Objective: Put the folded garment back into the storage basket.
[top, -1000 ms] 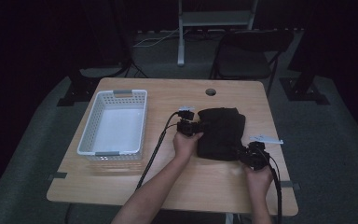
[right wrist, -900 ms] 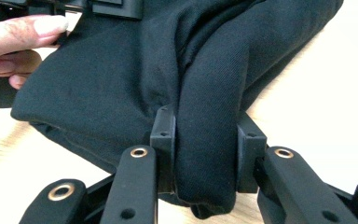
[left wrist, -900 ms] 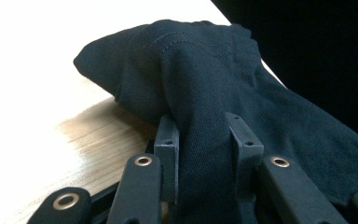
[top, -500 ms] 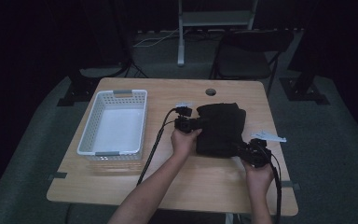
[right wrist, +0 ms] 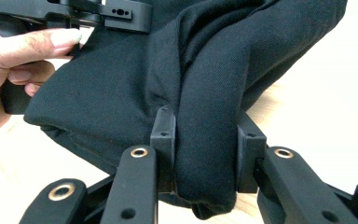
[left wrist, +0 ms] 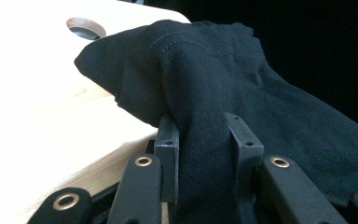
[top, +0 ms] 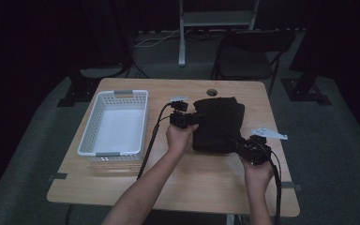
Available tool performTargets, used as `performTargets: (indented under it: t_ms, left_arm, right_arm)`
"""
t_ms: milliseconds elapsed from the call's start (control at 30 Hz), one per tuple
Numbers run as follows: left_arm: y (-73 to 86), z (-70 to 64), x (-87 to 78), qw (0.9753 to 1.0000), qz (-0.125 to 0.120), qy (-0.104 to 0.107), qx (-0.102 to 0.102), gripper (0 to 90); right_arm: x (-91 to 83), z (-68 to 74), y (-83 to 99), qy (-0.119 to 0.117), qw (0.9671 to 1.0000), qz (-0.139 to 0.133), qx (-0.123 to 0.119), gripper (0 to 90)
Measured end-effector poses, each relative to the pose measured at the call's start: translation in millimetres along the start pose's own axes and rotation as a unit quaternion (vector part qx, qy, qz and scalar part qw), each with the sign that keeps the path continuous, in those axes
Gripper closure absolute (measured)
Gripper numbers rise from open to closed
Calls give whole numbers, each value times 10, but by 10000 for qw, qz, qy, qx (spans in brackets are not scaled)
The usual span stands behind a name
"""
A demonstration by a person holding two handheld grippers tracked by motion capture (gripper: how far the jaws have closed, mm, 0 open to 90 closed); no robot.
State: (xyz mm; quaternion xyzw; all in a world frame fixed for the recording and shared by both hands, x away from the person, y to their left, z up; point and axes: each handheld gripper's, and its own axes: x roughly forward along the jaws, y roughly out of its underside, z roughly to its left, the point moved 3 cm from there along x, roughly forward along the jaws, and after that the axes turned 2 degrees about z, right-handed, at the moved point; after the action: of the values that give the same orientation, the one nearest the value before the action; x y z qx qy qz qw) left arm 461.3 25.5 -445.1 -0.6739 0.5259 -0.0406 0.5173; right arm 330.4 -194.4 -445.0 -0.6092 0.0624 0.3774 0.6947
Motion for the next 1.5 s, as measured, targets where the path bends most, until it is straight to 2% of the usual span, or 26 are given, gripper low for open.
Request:
performTargets:
  t_ms: [233, 533, 700, 767, 867, 1167, 1333, 1500]
  left_arm:
    - [-118, -33, -118, 9998, 39, -85, 161, 706]
    - [-206, -29, -300, 9998, -151, -106, 125, 707]
    - [-243, -1, -378, 9998, -122, -109, 119, 707]
    - [-279, -5, -436, 9994, -69, -204, 253, 707]
    - [-315, -1, -510, 9994, -106, -214, 266, 707]
    - [-382, 18, -675, 9992, -208, -235, 231, 707]
    - [-389, 12, -695, 9992, -240, -233, 239, 707]
    - [-406, 3, -706, 9994, -247, -153, 164, 707]
  right_arm:
    - [-11, 64, -81, -103, 9999, -51, -45, 681]
    - [-42, 167, -216, -173, 9996, -202, -112, 681]
    - [-34, 214, -248, -267, 9992, -253, -140, 680]
    - [-15, 260, -264, -310, 9991, -248, -174, 681]
    - [-9, 302, -289, -372, 9987, -310, -162, 680]
    - [-22, 437, -403, -419, 9979, -395, -281, 680]
    - [-34, 461, -425, -407, 9978, -416, -306, 680]
    - [-50, 460, -420, -423, 9976, -461, -303, 680]
